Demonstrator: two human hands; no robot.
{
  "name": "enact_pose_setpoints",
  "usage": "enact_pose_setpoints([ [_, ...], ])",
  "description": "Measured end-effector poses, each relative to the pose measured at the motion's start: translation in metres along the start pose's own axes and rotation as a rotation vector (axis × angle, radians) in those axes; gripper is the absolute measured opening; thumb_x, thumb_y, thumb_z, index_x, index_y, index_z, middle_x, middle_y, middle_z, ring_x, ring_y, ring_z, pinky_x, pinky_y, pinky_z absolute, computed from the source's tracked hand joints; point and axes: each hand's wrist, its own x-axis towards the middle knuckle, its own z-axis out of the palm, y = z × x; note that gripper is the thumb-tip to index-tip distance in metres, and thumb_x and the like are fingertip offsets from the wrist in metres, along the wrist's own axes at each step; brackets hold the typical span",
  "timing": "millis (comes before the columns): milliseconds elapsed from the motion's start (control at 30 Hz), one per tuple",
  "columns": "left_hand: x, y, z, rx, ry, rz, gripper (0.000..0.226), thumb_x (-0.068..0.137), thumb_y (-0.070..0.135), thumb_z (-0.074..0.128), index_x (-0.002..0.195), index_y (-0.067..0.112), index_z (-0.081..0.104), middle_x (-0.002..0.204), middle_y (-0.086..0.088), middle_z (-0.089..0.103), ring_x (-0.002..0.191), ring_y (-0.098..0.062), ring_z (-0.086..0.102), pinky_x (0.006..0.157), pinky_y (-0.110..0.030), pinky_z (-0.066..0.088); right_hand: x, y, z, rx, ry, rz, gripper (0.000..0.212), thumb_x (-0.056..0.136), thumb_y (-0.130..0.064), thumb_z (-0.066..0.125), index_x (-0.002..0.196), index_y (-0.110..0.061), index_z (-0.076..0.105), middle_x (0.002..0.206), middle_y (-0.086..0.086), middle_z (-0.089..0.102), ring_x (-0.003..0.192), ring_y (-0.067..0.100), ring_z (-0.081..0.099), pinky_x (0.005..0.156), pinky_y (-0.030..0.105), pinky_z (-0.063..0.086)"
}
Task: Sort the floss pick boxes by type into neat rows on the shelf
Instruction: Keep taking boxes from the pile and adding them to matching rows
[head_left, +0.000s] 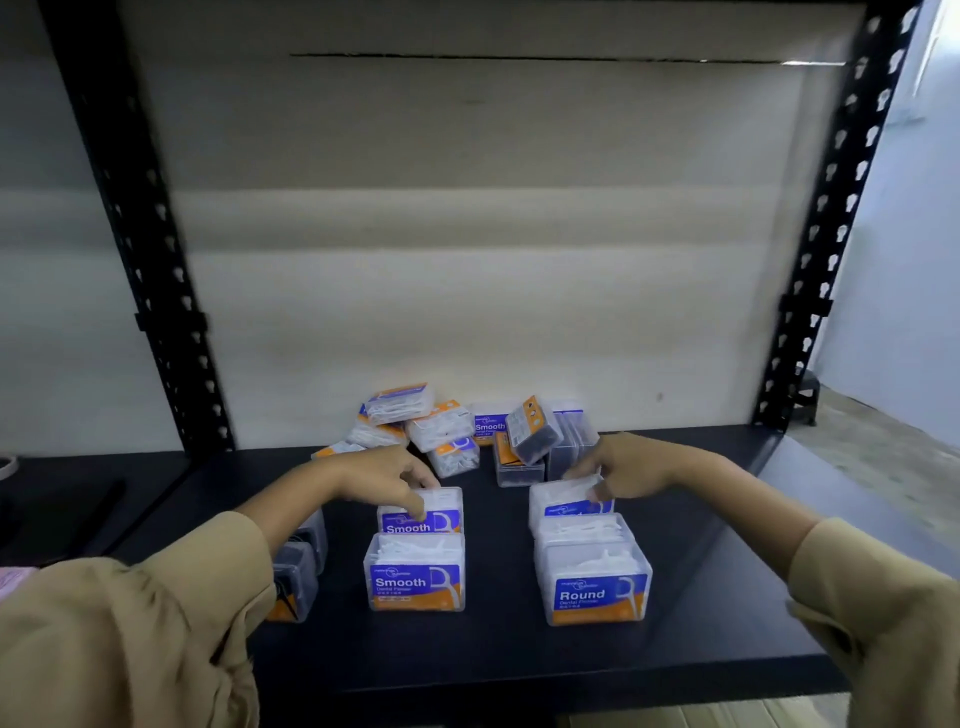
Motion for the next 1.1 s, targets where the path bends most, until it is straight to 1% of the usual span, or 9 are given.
enact_pose_setpoints([
  [100, 0.001, 0.002, 0.000, -0.081, -0.005, -0.017, 0.021, 0.092, 0.028, 0.056, 0.105, 0.017, 0.068, 0.098, 0.008, 0.068, 0.091, -0.005, 0.063, 0.088, -0.024, 0.049, 0.000, -0.002, -0.001, 0.078, 0.042, 0.046, 0.025, 0.092, -0.022, 0.051, 0.109, -0.016, 0.068, 0.108, -0.006, 0.067, 0.101, 0.011, 0.059, 0.097, 0.030, 0.045],
  [167, 0.003, 0.002, 0.003, -0.083, 0.009, -0.025, 0.021, 0.095, 0.027, 0.051, 0.097, 0.014, 0.067, 0.090, 0.007, 0.065, 0.084, -0.003, 0.059, 0.082, -0.021, 0.046, 0.003, -0.007, 0.002, 0.051, 0.059, 0.064, 0.026, 0.094, -0.025, 0.047, 0.107, -0.017, 0.068, 0.109, -0.003, 0.067, 0.103, 0.015, 0.059, 0.098, 0.032, 0.045],
  [300, 0.002, 0.008, 0.009, -0.056, -0.008, -0.005, 0.021, 0.096, 0.018, 0.046, 0.104, 0.014, 0.066, 0.085, 0.017, 0.062, 0.077, 0.003, 0.058, 0.072, -0.011, 0.043, 0.010, -0.013, 0.011, 0.065, 0.025, 0.054, 0.026, 0.096, -0.024, 0.043, 0.106, -0.016, 0.065, 0.112, 0.001, 0.065, 0.104, 0.017, 0.059, 0.095, 0.030, 0.044],
  [400, 0.000, 0.009, 0.011, -0.063, -0.036, 0.009, 0.024, 0.096, 0.018, 0.047, 0.106, 0.010, 0.067, 0.084, 0.018, 0.063, 0.076, 0.005, 0.059, 0.073, -0.010, 0.044, 0.012, -0.013, 0.011, 0.102, 0.014, 0.034, 0.020, 0.095, -0.020, 0.044, 0.090, -0.018, 0.064, 0.097, -0.001, 0.062, 0.093, 0.013, 0.055, 0.087, 0.025, 0.041],
  [533, -0.003, 0.009, 0.012, -0.075, -0.063, 0.020, 0.023, 0.096, 0.020, 0.049, 0.104, 0.012, 0.069, 0.084, 0.019, 0.065, 0.073, 0.012, 0.061, 0.076, -0.010, 0.044, 0.010, -0.010, 0.013, 0.148, -0.002, 0.014, 0.024, 0.093, -0.018, 0.047, 0.096, -0.008, 0.069, 0.097, 0.002, 0.065, 0.090, 0.012, 0.055, 0.092, 0.029, 0.044],
  [700, -0.006, 0.009, 0.012, -0.084, -0.088, 0.027, 0.019, 0.095, 0.020, 0.050, 0.098, 0.021, 0.068, 0.083, 0.022, 0.065, 0.074, 0.011, 0.060, 0.081, -0.013, 0.043, 0.008, -0.008, 0.016, 0.167, -0.002, -0.009, 0.022, 0.093, -0.019, 0.047, 0.079, -0.021, 0.065, 0.090, -0.002, 0.064, 0.088, 0.011, 0.056, 0.096, 0.033, 0.046],
  [833, -0.008, 0.009, 0.012, -0.066, -0.098, 0.014, 0.022, 0.095, 0.022, 0.050, 0.105, 0.017, 0.069, 0.087, 0.021, 0.066, 0.080, 0.007, 0.061, 0.086, -0.015, 0.044, 0.003, -0.009, 0.016, 0.167, -0.012, 0.002, 0.025, 0.093, -0.020, 0.047, 0.095, -0.006, 0.068, 0.105, 0.011, 0.068, 0.091, 0.013, 0.056, 0.096, 0.033, 0.045],
  [1000, -0.010, 0.008, 0.012, -0.082, -0.113, 0.013, 0.022, 0.095, 0.023, 0.050, 0.105, 0.018, 0.069, 0.091, 0.018, 0.067, 0.087, 0.002, 0.062, 0.092, -0.020, 0.045, 0.000, -0.011, 0.017, 0.177, -0.006, 0.004, 0.026, 0.093, -0.022, 0.048, 0.100, -0.007, 0.068, 0.109, 0.008, 0.068, 0.104, 0.022, 0.062, 0.097, 0.033, 0.046],
  [1100, -0.011, 0.007, 0.012, -0.085, -0.125, 0.007, 0.022, 0.095, 0.023, 0.050, 0.107, 0.018, 0.069, 0.092, 0.017, 0.067, 0.087, 0.003, 0.062, 0.089, -0.017, 0.045, -0.003, -0.010, 0.017, 0.181, -0.008, 0.005, 0.026, 0.093, -0.023, 0.048, 0.100, -0.010, 0.069, 0.109, 0.006, 0.068, 0.106, 0.021, 0.061, 0.097, 0.032, 0.046],
])
